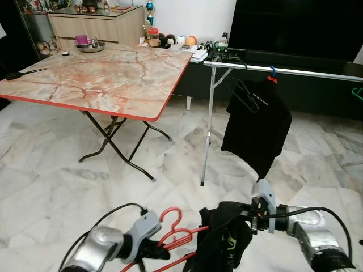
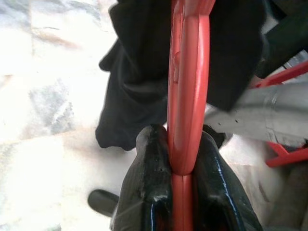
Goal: Hang hanger
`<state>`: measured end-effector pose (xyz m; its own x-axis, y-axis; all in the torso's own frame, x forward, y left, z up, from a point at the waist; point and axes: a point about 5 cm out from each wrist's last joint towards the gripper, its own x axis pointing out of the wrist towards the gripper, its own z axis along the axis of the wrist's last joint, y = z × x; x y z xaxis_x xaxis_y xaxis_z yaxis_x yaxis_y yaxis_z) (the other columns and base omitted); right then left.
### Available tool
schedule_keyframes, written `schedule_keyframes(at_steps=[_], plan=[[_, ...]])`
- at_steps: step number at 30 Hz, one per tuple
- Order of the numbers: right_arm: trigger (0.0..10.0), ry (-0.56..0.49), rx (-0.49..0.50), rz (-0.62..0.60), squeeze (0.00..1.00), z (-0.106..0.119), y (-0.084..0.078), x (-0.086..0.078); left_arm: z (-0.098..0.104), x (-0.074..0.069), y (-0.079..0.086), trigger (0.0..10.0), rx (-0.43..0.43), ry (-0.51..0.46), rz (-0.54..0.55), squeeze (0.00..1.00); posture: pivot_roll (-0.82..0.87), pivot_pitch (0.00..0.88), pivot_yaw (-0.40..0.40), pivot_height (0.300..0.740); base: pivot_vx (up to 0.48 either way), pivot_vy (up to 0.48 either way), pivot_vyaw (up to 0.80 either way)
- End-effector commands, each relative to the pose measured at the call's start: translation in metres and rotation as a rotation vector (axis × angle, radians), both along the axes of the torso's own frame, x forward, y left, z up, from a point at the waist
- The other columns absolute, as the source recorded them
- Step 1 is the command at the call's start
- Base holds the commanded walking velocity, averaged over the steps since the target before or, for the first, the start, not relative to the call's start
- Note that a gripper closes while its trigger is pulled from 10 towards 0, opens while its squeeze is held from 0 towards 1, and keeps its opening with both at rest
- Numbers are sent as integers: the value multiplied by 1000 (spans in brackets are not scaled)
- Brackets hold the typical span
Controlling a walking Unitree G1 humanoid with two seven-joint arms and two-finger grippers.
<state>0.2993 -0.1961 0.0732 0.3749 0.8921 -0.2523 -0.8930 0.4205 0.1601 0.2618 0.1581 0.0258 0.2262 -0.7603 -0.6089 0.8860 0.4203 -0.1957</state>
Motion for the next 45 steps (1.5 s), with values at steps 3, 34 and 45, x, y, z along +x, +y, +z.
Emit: schedule_keyframes(at_steps=[3,34,45], plan=[[0,-20,-67,-32,0,0,-14,-2,4,-12,19,0,7,27,-56,0,150,32,-36,740,0,0,0],[0,-143,2,-590,0,2,-44,6,-58,-36,114,10000,633,-156,708,0,127,27,-27,740,0,0,0],[0,-307,14,-1381,0,19,-54,-2,-120,-137,89,10000,588,164,1040,0,67,0,-6,740,0,0,0]])
